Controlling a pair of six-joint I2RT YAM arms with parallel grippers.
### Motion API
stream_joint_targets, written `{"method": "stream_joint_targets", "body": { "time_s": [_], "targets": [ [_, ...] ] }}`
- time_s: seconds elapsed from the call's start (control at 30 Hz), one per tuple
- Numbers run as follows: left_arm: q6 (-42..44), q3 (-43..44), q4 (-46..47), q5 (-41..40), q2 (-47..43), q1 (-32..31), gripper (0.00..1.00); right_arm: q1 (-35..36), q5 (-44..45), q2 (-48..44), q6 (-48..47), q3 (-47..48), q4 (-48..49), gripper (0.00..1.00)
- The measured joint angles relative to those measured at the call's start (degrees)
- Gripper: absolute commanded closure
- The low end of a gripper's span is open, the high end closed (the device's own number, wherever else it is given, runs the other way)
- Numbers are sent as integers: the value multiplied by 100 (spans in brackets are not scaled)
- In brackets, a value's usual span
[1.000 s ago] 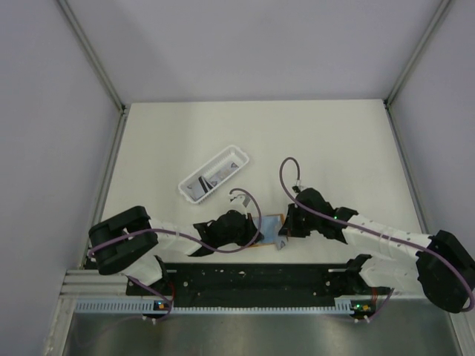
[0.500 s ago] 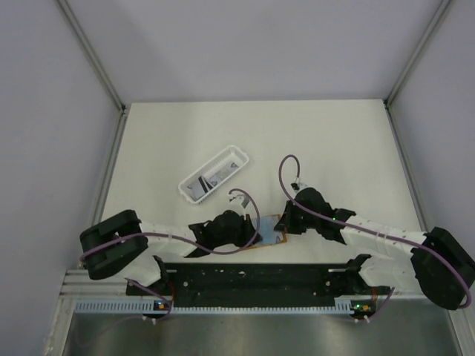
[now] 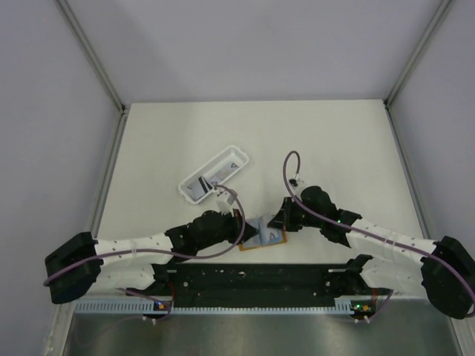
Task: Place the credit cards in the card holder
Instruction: Turn over the card slot in the card holder.
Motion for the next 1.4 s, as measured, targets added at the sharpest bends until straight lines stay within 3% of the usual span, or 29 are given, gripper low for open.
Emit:
{"method": "stream_joint_targets", "body": {
  "time_s": [0.27, 0.47, 0.83, 1.4],
  "targets": [
    [-48, -411, -721, -603, -1038, 0, 100, 76, -387, 643, 9, 0, 608, 100],
    [-155, -669, -1113, -909, -1309, 2, 100, 264, -409, 1355, 50, 0, 975, 100],
    [-372, -855, -1283, -1213, -1147, 2, 100, 210, 334, 610, 35, -120, 1058, 100],
    [-522, -1019, -623, -1296, -157, 92, 100, -50, 11, 1029, 72, -308, 1237, 100]
  ]
}}
